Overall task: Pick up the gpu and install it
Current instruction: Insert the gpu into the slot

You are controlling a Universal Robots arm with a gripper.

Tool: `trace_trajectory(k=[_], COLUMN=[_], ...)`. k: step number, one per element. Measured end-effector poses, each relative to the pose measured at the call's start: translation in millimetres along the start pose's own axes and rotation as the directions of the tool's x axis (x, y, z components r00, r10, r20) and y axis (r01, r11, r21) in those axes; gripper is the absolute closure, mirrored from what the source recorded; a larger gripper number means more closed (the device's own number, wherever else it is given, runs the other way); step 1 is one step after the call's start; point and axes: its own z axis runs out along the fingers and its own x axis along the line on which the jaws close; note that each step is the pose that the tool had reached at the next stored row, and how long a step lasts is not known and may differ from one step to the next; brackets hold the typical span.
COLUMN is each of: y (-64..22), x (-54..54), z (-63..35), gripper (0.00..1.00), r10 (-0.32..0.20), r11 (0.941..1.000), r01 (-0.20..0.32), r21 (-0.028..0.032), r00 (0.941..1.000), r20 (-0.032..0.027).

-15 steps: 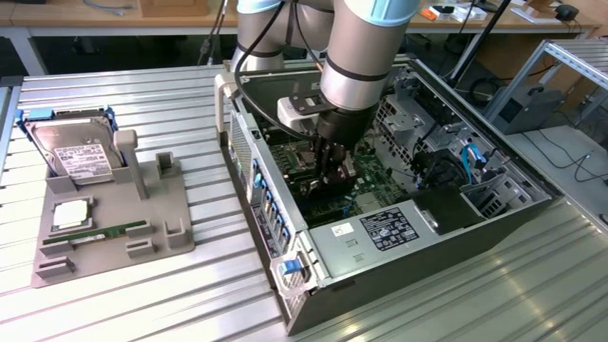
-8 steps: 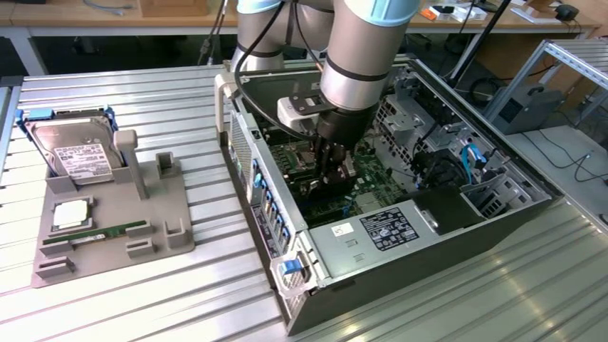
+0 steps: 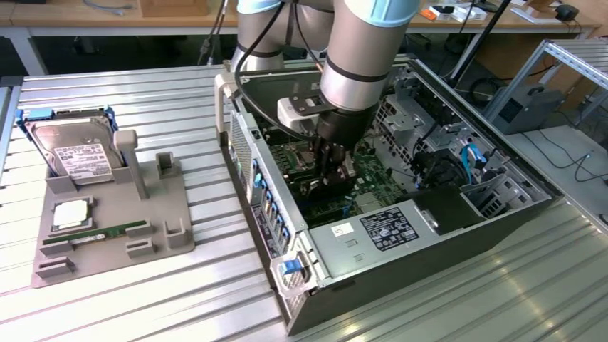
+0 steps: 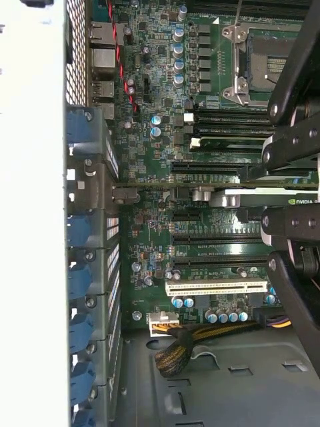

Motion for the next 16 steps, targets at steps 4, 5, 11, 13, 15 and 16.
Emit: trace_trajectory(k=[4,5,11,13,15,16], y=[0.0,-0.1,-0.5,-0.5,-0.2,0.0], x=[0.0,0.1,-0.1,-0.4,-0.8,-0.8], z=[-0.2,-3.6,-16.9,-20.2,-23.4,-25.1], gripper=[0.61,0.61,0.61,0.61,0.62,0.75], r10=[0.000,0.000,0.000,0.000,0.000,0.000], r11=[1.0000,1.0000,1.0000,1.0000,1.0000,1.0000], r01=[0.000,0.000,0.000,0.000,0.000,0.000], r21=[-0.0001,-0.0003,-0.0002,-0.0001,0.0006,0.0013], r00=[1.0000,1.0000,1.0000,1.0000,1.0000,1.0000], r20=[-0.0005,-0.0009,-0.0021,-0.0024,-0.0026,-0.0029])
